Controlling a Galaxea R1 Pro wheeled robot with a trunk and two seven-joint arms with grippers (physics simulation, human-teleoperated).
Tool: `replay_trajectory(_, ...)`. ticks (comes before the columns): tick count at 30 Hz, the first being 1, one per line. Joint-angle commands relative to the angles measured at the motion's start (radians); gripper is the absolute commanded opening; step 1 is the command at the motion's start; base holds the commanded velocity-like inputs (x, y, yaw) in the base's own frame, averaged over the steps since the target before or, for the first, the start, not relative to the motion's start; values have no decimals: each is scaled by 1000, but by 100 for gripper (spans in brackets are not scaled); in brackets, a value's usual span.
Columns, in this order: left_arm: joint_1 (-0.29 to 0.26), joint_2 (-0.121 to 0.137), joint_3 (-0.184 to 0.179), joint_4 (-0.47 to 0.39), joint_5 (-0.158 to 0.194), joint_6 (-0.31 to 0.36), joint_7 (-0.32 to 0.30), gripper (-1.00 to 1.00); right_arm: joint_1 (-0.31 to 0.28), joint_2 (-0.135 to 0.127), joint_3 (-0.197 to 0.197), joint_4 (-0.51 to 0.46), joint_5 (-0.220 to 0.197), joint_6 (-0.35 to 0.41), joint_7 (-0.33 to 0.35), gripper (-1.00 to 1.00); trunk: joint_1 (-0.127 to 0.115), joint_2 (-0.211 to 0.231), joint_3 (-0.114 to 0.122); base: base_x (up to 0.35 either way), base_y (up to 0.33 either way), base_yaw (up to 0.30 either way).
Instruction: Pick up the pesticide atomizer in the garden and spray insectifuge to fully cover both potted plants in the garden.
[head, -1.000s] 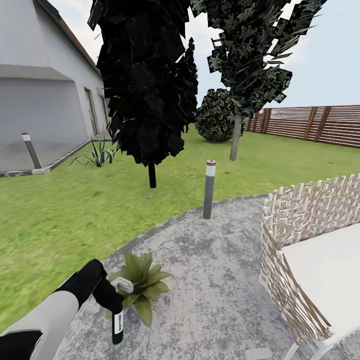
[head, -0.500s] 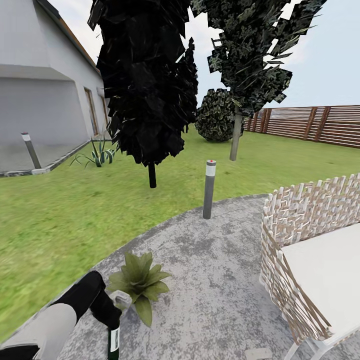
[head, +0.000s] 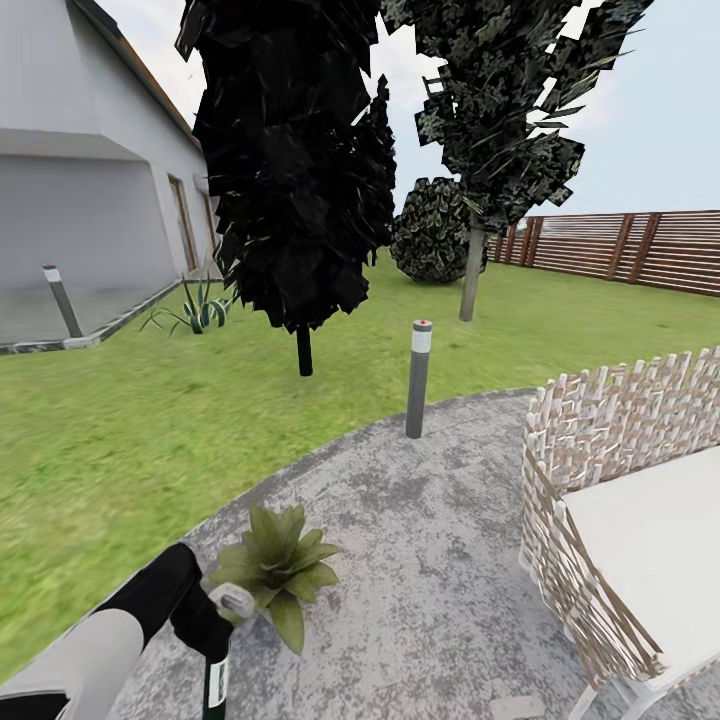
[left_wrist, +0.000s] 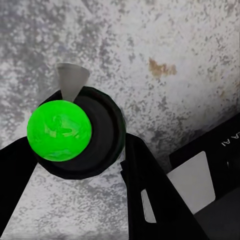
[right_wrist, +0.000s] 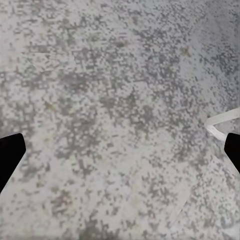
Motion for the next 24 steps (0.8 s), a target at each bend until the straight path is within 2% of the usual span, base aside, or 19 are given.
replay_trajectory(1,0,0,4,-1,-6,6,-7,-100,-1,0,7,1,-2,-2,-5,100,0,0,-1,18,0,0)
replay_trajectory(9,0,-4,2,-3,-7,7,-6,-100,-1,0,7,1,-2,-2,-5,100,0,0,-7,186,0,0)
replay_trajectory(24,-11,0,5,-4,-10,8,-6,-100,-1,-7,7,2,2,0,-5,100,4,-7,-15,12,0,0)
